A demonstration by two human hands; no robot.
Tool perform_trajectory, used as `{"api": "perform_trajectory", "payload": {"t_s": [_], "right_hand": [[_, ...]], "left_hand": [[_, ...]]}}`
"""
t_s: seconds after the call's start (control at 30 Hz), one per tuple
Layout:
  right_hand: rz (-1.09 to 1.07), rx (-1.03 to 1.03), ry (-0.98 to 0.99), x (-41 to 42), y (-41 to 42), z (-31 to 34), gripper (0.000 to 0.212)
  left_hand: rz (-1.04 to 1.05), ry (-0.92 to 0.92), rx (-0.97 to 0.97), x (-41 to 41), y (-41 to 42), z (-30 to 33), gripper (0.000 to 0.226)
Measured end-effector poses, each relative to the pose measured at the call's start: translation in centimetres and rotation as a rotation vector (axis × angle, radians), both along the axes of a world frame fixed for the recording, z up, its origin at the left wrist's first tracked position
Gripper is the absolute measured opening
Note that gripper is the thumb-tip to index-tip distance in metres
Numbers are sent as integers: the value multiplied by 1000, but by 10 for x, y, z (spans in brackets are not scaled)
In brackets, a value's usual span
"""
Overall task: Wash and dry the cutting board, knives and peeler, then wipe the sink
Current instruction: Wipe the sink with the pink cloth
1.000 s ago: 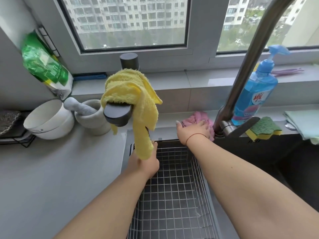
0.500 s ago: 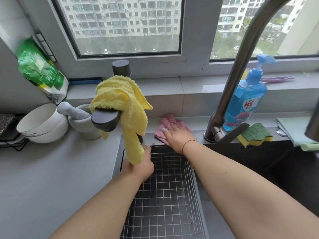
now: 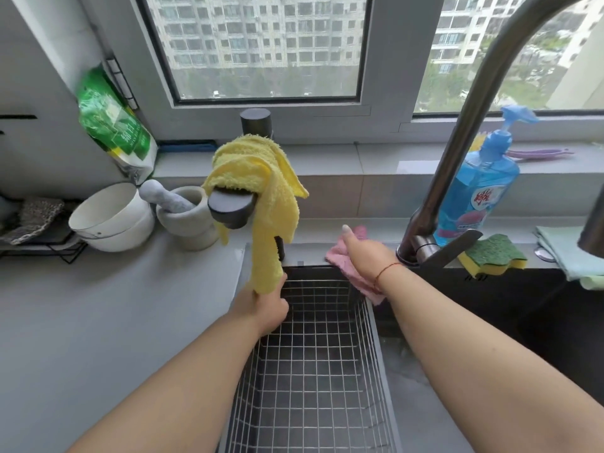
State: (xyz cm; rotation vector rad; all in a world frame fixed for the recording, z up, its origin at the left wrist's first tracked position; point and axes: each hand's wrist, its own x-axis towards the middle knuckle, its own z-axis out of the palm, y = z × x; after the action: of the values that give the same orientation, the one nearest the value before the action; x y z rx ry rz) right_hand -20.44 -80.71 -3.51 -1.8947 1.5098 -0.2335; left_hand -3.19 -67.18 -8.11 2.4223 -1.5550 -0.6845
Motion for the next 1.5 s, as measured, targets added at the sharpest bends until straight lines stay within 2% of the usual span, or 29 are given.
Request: {"api": "perform_trajectory", "payload": {"t_s": [0.1, 0.13, 0.23, 0.27, 0.3, 0.33, 0.37, 0.4, 0.47, 0.53, 0.6, 0.63, 0.73, 0.83, 0.87, 0.9, 0.97, 1.07, 1.13, 1.2, 1.33, 1.4, 1.5], "right_hand": [[-32, 104, -159, 6, 8, 16, 78], [-9, 119, -209, 13, 18, 18, 73], [239, -46, -133, 34, 60, 16, 46], [283, -47, -133, 38, 78, 14, 54], [325, -59, -30, 47, 86, 7, 63], [394, -78, 42, 55, 99, 0, 61], [344, 84, -35, 63, 112, -4, 46], [338, 95, -179, 69, 124, -10, 37], [426, 46, -235, 84, 153, -10, 46], [620, -26, -97, 97, 175, -17, 51], [785, -183, 89, 106, 205, -22, 52], [803, -233, 155, 108, 216, -25, 53], [830, -277, 192, 110, 253, -33, 53], [705, -213, -68, 102, 267, -26, 39], [634, -269, -152, 99, 265, -23, 36], [575, -338, -155, 97, 260, -19, 36], [547, -352, 4, 97, 250, -18, 46], [706, -227, 297, 106, 252, -23, 54], [758, -265, 349, 107, 268, -22, 53], [753, -329, 269, 100, 289, -18, 49], [793, -233, 5, 81, 341, -20, 39], [867, -267, -16, 70, 371, -27, 46], [948, -331, 14, 51, 399, -37, 68]], "left_hand": [[2, 16, -82, 8, 18, 7, 33], [-28, -8, -90, 10, 25, 11, 28], [-32, 1, -106, 18, 47, 18, 22], [-13, 14, -120, 20, 53, 19, 21], [20, 17, -131, 24, 62, 21, 21], [54, 12, -141, 29, 72, 23, 22], [96, 4, -159, 33, 82, 24, 27], [157, 2, -163, 38, 91, 26, 36], [261, 27, -173, 46, 115, 32, 44], [319, 65, -195, 50, 134, 36, 39], [343, 104, -211, 49, 158, 41, 37], [359, 117, -214, 46, 167, 44, 39], [408, 141, -220, 39, 200, 51, 49], [393, 152, -254, 35, 226, 53, 51], [390, 156, -262, 34, 234, 54, 51], [390, 160, -272, 33, 242, 54, 51], [399, 162, -277, 31, 256, 53, 48], [408, 157, -293, 28, 274, 51, 48], [430, 171, -319, 28, 284, 47, 50], [442, 184, -361, 29, 291, 43, 49], [481, 168, -417, 31, 291, 44, 46], [463, 143, -397, 30, 290, 46, 43], [440, 125, -383, 24, 288, 47, 41]]}}
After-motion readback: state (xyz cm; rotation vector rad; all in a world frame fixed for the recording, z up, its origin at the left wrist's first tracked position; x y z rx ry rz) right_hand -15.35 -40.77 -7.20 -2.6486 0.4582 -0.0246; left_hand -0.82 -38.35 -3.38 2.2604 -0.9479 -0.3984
